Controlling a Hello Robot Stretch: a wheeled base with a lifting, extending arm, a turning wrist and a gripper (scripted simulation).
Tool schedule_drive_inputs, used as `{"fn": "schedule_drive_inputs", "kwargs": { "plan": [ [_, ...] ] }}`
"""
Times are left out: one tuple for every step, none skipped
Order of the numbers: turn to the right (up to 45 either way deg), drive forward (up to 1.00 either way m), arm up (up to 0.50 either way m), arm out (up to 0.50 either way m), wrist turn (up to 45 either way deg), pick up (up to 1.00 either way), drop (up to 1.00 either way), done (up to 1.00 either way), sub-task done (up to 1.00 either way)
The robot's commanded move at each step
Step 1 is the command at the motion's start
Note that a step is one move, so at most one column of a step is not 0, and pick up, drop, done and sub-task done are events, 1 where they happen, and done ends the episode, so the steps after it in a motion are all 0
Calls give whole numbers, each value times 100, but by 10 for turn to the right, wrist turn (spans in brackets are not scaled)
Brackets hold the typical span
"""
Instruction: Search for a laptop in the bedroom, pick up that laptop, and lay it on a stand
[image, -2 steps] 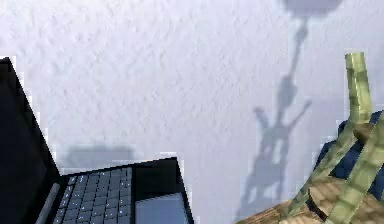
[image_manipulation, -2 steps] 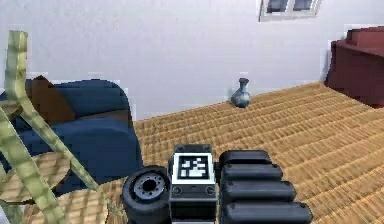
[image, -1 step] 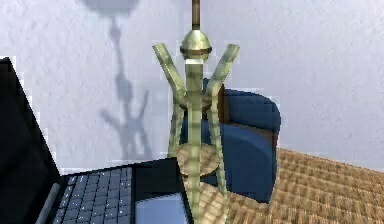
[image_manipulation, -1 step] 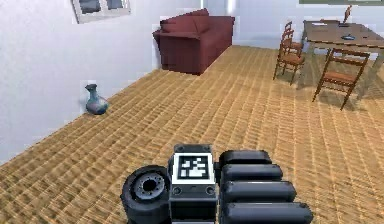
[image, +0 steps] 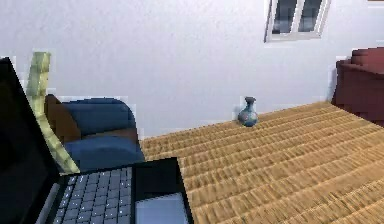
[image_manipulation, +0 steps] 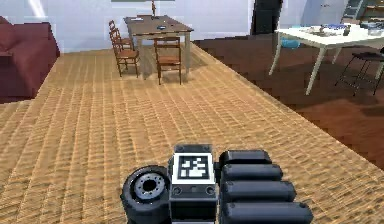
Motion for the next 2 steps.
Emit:
{"fn": "schedule_drive_inputs", "kwargs": {
  "plan": [
    [450, 0, 0, 0, 0, 0, 0, 0, 0],
    [210, 0, 0, 0, 0, 0, 0, 0, 0]
  ]
}}
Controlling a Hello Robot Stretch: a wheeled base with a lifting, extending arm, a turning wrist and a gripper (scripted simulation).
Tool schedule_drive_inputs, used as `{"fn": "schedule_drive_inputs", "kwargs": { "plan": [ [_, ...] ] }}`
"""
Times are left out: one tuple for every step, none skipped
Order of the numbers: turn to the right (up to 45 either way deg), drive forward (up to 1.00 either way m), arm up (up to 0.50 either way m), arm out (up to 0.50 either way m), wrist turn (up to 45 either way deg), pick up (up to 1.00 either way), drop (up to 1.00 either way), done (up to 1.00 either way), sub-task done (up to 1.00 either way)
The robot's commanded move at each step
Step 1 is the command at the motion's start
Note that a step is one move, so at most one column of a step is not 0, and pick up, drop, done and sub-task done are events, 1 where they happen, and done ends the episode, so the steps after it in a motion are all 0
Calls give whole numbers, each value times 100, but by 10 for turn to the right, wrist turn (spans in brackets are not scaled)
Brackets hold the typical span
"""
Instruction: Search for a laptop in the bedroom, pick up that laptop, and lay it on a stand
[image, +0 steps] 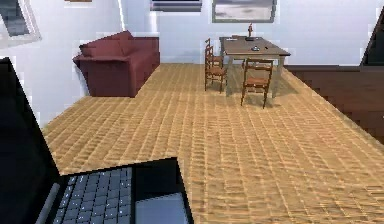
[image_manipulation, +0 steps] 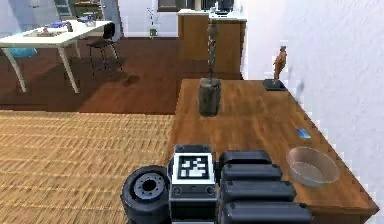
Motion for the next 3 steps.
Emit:
{"fn": "schedule_drive_inputs", "kwargs": {
  "plan": [
    [450, 0, 0, 0, 0, 0, 0, 0, 0],
    [450, 0, 0, 0, 0, 0, 0, 0, 0],
    [150, 0, 0, 0, 0, 0, 0, 0, 0]
  ]
}}
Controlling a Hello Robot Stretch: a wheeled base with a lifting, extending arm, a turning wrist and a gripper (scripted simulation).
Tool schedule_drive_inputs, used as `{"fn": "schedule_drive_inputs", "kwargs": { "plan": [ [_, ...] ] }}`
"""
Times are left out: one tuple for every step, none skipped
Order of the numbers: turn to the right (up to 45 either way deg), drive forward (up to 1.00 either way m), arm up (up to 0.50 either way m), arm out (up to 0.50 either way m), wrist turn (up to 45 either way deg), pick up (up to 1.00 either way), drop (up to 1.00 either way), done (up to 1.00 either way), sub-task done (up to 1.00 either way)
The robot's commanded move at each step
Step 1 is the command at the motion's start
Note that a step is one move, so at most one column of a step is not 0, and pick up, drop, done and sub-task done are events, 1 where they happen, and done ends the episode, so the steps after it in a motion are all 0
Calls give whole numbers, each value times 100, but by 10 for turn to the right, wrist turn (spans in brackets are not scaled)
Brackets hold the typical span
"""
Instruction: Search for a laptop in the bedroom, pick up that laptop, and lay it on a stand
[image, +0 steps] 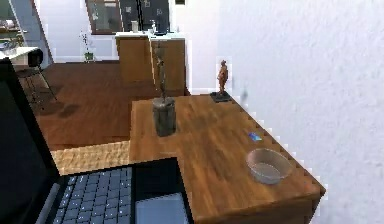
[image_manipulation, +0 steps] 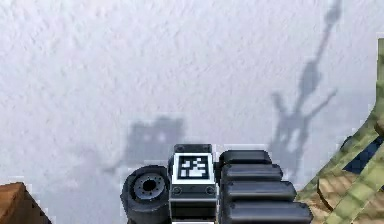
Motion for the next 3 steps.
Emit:
{"fn": "schedule_drive_inputs", "kwargs": {
  "plan": [
    [0, 20, 0, 0, 0, 0, 0, 0, 0],
    [-30, 0, 0, 0, 0, 0, 0, 0, 0],
    [60, 0, 0, 0, 0, 0, 0, 0, 0]
  ]
}}
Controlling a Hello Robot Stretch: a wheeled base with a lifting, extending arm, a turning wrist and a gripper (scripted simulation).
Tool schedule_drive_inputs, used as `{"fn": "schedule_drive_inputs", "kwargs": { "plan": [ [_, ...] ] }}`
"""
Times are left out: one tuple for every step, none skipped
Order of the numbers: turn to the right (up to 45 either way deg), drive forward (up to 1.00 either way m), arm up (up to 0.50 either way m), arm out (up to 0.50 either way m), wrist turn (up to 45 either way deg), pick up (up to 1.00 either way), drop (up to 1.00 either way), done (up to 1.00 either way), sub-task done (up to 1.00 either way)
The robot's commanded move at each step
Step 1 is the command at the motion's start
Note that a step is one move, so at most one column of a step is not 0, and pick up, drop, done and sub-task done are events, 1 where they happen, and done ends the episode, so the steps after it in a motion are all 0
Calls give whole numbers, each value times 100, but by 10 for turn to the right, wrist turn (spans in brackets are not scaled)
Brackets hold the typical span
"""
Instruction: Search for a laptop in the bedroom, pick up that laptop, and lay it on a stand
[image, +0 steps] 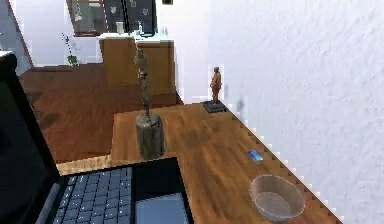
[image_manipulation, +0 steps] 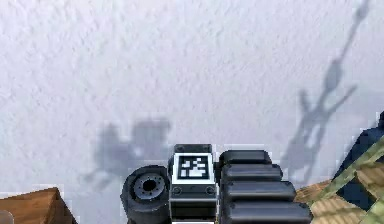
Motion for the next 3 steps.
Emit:
{"fn": "schedule_drive_inputs", "kwargs": {
  "plan": [
    [-60, 0, 0, 0, 0, 0, 0, 0, 0],
    [-450, 0, 0, 0, 0, 0, 0, 0, 0],
    [-300, 0, 0, 0, 0, 0, 0, 0, 0]
  ]
}}
